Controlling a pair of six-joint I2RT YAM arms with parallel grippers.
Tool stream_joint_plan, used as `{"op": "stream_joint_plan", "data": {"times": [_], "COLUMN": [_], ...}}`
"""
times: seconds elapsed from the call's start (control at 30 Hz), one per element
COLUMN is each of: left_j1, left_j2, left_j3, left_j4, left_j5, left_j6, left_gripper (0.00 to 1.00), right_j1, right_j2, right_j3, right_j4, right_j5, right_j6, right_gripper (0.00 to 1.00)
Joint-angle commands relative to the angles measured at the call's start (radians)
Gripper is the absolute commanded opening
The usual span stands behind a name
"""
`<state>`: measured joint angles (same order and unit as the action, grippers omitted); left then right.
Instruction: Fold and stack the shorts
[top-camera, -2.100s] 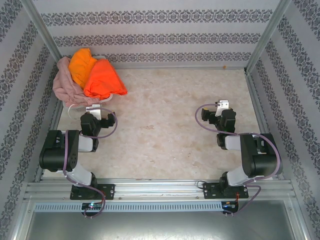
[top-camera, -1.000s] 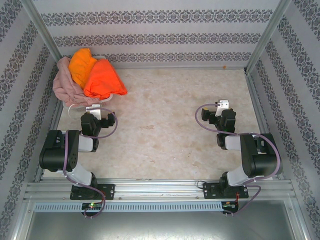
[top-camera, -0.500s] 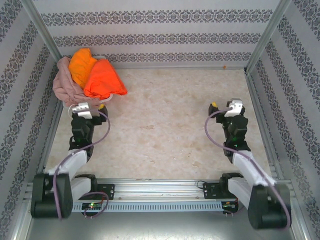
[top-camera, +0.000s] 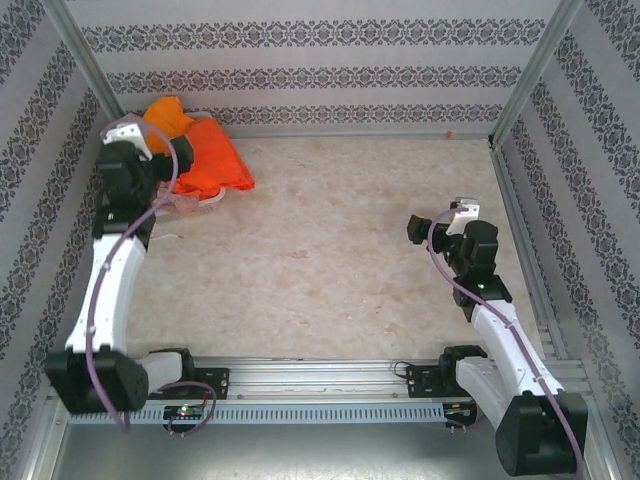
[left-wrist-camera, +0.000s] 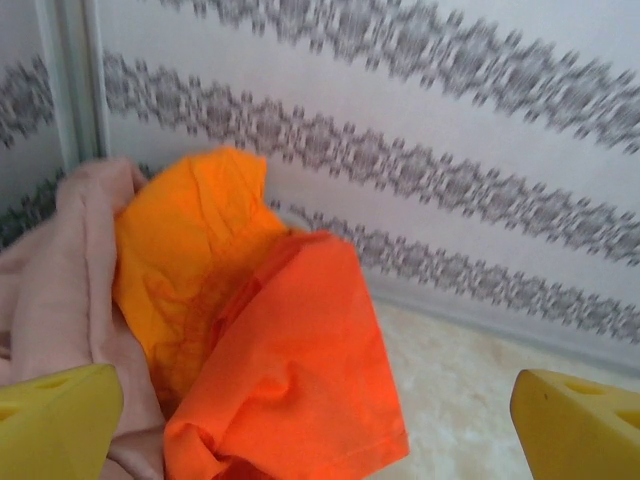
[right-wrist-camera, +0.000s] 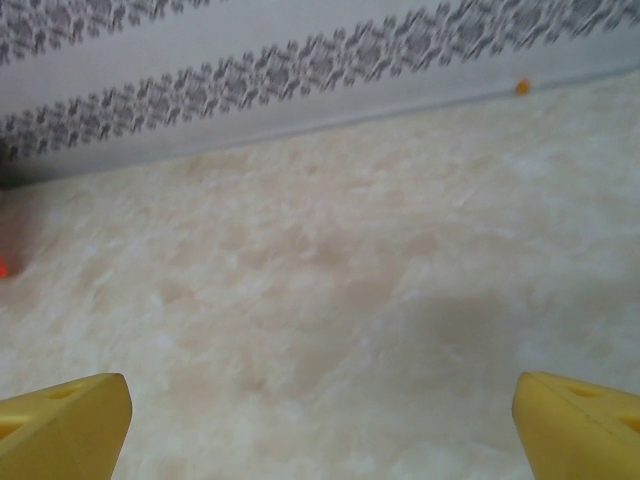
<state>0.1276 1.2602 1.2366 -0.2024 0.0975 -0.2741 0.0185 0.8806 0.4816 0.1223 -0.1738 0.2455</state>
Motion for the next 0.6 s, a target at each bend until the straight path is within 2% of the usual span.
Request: {"op": "stream_joint_plan", "data": {"times": [0.0, 0.27, 0.37, 0.43, 0.5, 0.57], "left_j1": [0.012, 0.019, 0.025, 0.03, 0.03, 0.03], "left_j2": [0.169, 0.583, 0.699, 0.762, 0.816, 0.853], "left_j3": [0.153, 0.561, 0.661, 0.718, 0.766, 0.804], "left_j4": [-0.258, -0.517, -0.581, -0.613, -0.64, -0.666], "left_j5": [0.083, 0.012, 0.027, 0.056, 0.084, 0.1], "left_j6": [0.024, 0.118, 0.141, 0.143, 0.139, 0.139], "left_gripper": [1.0, 0.99, 0.96, 0.89, 0.78, 0.59], "right_j1": [0.017, 0.046, 0.049, 0.048, 0.049, 0.05], "right_j2": [0.027, 0.05, 0.042, 0.037, 0.029, 0.018], "right_j3": [0.063, 0.102, 0.097, 0.093, 0.086, 0.08], "right_j4": [-0.066, -0.119, -0.129, -0.135, -0.137, -0.143], "right_j5": [-0.084, -0.123, -0.121, -0.123, -0.124, -0.123], "right_j6": [0.038, 0.046, 0.042, 0.042, 0.046, 0.048], "right_gripper": [0.98, 0.98, 0.98, 0.98, 0.98, 0.98]}}
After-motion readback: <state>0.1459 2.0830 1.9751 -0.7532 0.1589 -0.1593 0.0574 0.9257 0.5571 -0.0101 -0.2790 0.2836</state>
